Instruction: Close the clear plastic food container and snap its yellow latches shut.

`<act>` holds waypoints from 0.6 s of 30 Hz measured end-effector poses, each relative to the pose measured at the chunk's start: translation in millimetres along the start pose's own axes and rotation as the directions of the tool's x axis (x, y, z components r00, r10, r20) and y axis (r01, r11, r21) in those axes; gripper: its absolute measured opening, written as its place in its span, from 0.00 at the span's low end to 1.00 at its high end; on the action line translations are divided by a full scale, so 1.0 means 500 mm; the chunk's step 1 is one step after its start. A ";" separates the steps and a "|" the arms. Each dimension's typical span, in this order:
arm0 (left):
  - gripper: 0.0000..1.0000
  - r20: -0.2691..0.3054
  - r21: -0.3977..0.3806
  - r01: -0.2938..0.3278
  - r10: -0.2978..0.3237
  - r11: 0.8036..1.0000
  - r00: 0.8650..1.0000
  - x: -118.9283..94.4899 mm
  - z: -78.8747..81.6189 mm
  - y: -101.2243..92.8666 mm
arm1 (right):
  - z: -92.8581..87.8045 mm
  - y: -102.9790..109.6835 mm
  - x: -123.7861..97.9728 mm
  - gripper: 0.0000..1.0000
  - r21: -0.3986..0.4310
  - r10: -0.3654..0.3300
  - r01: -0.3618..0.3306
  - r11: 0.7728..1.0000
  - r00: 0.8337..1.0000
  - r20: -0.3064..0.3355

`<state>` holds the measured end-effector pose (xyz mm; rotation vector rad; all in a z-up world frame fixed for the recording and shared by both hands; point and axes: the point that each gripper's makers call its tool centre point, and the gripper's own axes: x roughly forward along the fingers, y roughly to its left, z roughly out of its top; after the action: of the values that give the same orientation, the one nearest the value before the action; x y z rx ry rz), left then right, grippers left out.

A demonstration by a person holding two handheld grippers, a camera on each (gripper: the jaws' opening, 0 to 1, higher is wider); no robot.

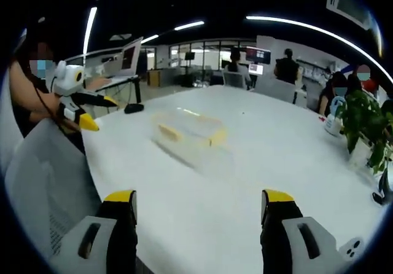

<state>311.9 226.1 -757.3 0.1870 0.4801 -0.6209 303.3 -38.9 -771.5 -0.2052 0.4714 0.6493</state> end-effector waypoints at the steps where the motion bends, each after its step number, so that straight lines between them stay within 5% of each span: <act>1: 0.89 0.005 0.005 0.000 0.000 1.000 1.000 0.001 0.001 0.000 | 0.001 0.001 0.000 0.84 -0.003 0.001 -0.001 1.000 1.000 0.000; 18: 0.88 0.000 0.010 0.004 -0.004 1.000 1.000 0.001 -0.007 -0.003 | -0.001 0.004 0.000 0.84 -0.006 0.007 -0.007 1.000 1.000 -0.002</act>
<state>309.9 225.7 -760.4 0.1958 0.4773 -0.6271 301.8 -37.4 -772.1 -0.2100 0.4722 0.6571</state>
